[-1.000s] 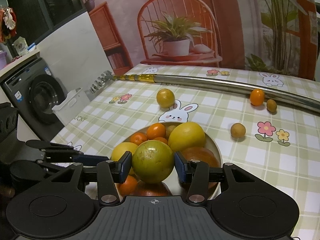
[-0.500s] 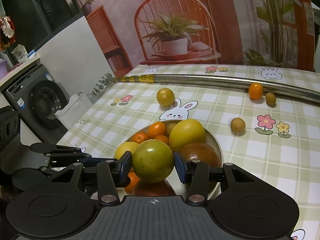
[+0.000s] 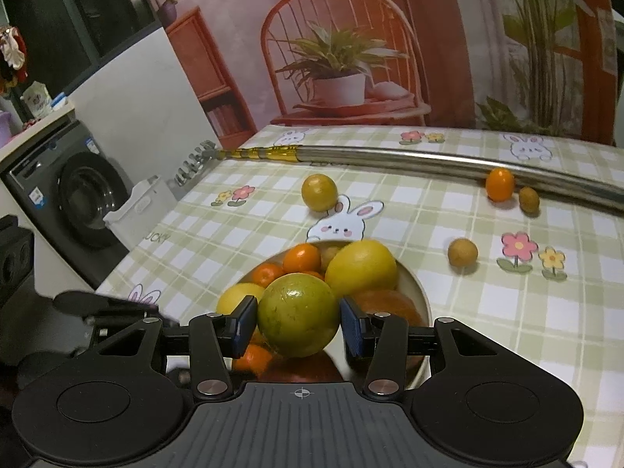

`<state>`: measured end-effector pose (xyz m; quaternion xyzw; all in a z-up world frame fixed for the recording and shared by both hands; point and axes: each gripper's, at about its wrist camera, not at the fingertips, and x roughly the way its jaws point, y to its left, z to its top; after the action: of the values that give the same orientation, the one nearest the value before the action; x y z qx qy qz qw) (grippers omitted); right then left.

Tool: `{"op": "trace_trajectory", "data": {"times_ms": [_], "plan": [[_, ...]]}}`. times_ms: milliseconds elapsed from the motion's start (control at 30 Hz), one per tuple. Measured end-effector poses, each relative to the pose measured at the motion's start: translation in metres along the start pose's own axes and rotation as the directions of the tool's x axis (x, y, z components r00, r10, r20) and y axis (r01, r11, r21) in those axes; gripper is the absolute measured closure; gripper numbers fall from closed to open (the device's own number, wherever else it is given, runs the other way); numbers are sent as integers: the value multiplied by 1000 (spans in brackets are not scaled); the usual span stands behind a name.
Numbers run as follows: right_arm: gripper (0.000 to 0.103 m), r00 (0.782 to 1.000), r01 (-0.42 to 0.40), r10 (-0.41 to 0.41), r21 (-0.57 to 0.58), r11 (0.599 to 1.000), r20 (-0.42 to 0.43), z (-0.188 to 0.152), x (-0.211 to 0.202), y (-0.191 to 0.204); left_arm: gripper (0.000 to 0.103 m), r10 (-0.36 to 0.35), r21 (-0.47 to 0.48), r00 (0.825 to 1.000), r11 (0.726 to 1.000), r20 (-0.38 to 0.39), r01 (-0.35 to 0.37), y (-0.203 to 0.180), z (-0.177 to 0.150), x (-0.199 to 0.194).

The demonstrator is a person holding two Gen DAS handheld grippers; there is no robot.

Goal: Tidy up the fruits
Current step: 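Lower the yellow-green citrus onto the plate and open the right tool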

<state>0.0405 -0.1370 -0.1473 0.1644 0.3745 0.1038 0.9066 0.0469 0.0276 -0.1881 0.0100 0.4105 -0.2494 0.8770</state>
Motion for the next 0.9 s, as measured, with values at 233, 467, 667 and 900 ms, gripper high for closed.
{"op": "trace_trajectory", "data": {"times_ms": [233, 467, 667, 900], "plan": [[60, 999, -9, 7, -44, 999, -51, 16, 32, 4, 66, 7, -20, 1000, 1000, 5, -7, 5, 0, -2], [60, 992, 0, -11, -87, 996, -125, 15, 57, 7, 66, 24, -111, 997, 994, 69, -17, 23, 4, -25], [60, 990, -2, -13, -111, 994, -142, 14, 59, 7, 66, 105, -176, 988, 981, 110, -85, 44, 8, -41], [60, 989, -20, 4, -109, 994, -150, 14, 56, 8, 66, 142, -229, 982, 967, 128, -111, 58, 12, -49]]}}
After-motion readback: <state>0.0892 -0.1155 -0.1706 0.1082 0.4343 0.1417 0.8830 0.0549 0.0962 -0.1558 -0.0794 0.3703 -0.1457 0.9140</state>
